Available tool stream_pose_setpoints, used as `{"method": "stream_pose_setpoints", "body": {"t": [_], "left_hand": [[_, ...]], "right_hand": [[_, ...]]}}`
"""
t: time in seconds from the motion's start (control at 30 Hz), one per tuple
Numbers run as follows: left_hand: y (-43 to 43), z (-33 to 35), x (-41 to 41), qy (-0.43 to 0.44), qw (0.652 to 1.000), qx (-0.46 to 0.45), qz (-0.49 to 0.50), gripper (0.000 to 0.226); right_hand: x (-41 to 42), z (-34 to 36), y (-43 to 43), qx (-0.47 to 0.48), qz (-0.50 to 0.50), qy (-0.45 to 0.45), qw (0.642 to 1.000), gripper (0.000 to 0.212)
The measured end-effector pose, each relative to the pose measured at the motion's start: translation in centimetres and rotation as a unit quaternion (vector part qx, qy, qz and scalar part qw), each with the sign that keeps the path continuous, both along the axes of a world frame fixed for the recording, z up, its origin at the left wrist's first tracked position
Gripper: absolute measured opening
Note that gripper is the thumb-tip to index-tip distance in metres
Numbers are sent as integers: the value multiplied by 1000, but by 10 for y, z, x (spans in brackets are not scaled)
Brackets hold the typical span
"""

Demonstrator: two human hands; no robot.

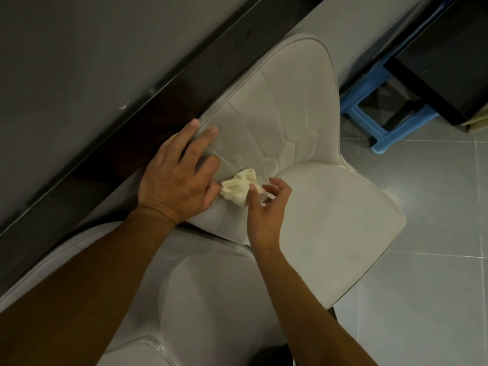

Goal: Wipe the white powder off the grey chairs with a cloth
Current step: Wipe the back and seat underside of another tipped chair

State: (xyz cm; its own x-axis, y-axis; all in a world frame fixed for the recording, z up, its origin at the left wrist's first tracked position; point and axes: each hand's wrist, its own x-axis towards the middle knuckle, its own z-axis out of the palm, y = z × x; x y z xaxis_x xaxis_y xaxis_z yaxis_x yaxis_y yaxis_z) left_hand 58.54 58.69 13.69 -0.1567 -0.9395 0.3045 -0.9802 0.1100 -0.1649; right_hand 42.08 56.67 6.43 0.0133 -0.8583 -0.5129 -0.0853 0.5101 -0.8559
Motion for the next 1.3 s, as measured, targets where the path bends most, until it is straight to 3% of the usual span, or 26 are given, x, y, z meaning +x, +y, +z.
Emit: {"method": "stream_pose_setpoints", "body": {"t": [0.1, 0.27, 0.47, 0.57, 0.7, 0.8, 0.97, 1.17, 1.3], "left_hand": [[0, 0, 0, 3, 1000, 0, -1, 23], [0, -1, 1, -4, 1000, -4, -3, 22], [1, 0, 1, -7, 1000, -6, 4, 21], [1, 0, 1, -5, 1000, 1, 4, 21], [1, -2, 2, 0, 1000, -2, -1, 24], [1, -2, 2, -4, 1000, -1, 0, 24], [1, -2, 2, 1, 1000, 1, -2, 20], [0, -1, 0, 11, 1000, -10, -4, 23], [1, -1, 1, 2, 1000, -4, -5, 19]], "right_hand": [[5, 5, 19, -134, 87, -7, 987, 27], [1, 6, 17, -126, 174, 21, 976, 40], [4, 8, -21, -189, 127, 92, 969, 25], [14, 11, -29, -174, 103, 64, 977, 17], [13, 8, -13, -309, 218, 73, 923, 44], [6, -9, -3, -278, 255, 90, 922, 47], [-10, -31, -11, -191, 278, 205, 919, 38], [15, 5, -13, -331, 178, 94, 922, 31], [19, -16, -16, -274, 199, 120, 933, 26]]}}
